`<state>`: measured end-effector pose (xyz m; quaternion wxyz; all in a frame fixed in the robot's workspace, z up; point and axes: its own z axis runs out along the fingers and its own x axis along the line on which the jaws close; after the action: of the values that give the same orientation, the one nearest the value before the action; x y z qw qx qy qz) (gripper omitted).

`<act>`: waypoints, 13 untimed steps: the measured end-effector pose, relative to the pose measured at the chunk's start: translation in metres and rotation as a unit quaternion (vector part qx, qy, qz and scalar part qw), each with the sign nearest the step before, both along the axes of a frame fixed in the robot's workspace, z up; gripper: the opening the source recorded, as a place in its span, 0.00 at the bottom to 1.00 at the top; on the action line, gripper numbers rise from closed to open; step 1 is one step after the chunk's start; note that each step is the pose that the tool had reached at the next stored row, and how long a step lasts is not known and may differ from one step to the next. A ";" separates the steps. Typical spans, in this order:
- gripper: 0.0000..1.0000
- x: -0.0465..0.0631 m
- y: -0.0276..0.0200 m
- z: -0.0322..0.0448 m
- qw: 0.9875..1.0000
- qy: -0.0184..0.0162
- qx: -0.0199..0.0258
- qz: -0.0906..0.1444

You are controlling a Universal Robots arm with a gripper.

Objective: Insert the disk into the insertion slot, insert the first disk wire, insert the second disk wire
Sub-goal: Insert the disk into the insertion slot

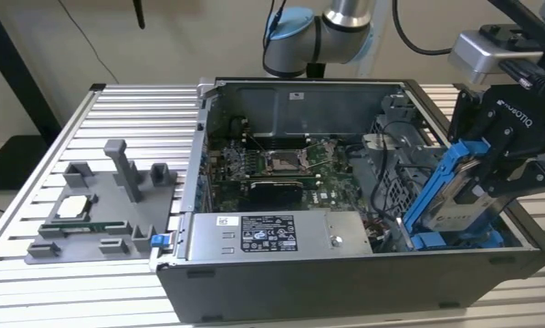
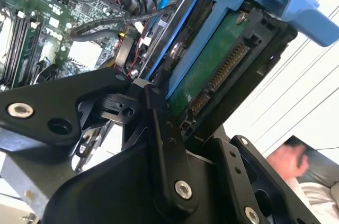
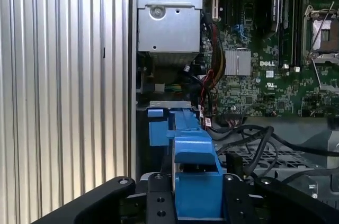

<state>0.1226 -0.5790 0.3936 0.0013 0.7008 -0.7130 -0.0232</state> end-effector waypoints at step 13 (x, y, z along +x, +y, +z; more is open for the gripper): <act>0.00 0.000 0.0000 -0.0039 1.000 0.000 0.000 0.000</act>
<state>0.1226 -0.5790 0.3897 0.0013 0.7008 -0.7130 -0.0232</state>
